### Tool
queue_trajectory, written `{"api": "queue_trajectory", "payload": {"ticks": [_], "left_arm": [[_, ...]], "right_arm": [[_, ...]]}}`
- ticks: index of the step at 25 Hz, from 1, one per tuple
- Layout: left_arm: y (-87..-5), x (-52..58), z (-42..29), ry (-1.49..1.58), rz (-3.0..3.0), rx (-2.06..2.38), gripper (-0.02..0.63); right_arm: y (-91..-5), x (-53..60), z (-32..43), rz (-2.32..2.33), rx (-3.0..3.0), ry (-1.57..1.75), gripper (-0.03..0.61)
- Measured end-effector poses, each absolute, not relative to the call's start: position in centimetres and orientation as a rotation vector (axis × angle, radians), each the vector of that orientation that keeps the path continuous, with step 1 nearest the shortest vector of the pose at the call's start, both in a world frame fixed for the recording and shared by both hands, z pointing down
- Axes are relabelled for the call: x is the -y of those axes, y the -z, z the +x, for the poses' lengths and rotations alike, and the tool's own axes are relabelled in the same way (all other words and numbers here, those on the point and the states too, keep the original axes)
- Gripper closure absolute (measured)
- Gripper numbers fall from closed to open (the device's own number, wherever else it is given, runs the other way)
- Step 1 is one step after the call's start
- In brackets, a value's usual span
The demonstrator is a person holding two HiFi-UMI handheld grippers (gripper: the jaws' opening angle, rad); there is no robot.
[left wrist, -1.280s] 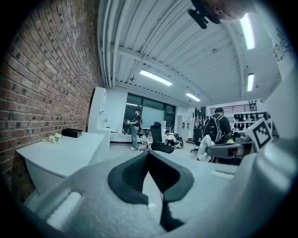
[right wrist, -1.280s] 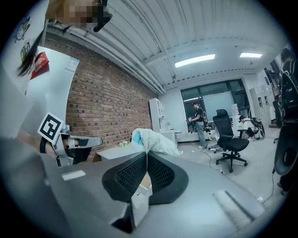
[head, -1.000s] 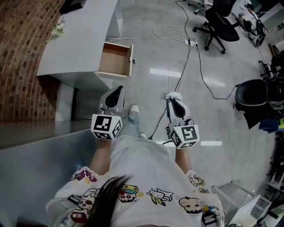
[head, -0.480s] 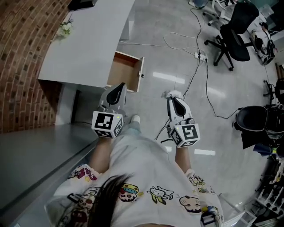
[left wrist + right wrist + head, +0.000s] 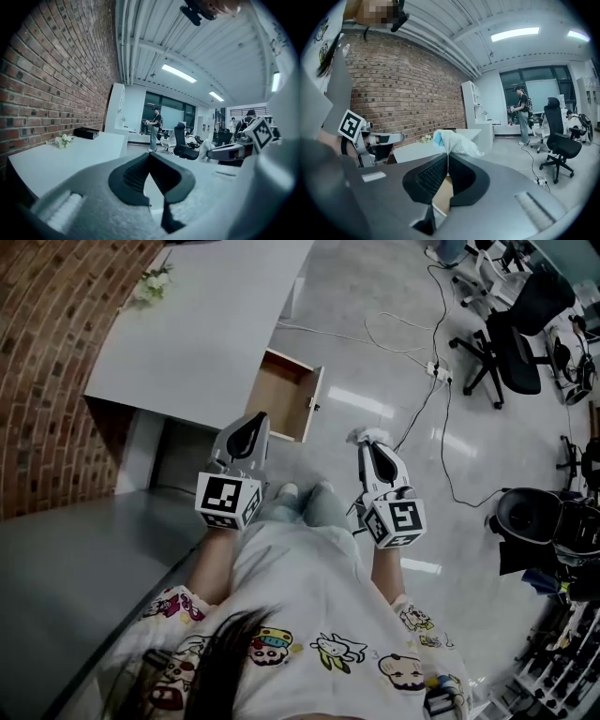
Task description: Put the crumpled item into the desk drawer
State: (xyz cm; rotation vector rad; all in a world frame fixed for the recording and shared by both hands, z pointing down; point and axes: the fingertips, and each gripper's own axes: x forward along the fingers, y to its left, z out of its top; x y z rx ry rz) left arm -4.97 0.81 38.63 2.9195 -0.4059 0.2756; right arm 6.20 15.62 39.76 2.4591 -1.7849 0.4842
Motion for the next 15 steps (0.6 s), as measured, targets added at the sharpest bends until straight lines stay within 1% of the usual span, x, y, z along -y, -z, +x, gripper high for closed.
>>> {"api": "queue_trajectory", "payload": {"ticks": [8,15], "left_arm": [[-40.0,2.3,-5.1,-0.271,2.836,0.587,0.615],[-39.5,6.0,-2.3,-0.227,2.798,0.776,0.615]], "right_arm": [[-41.3,-10.1,7.9,2.303,1.929,-0.521,0.565],[-41.2,-4.3,11.4,2.121,2.098,-0.5,0.565]]}}
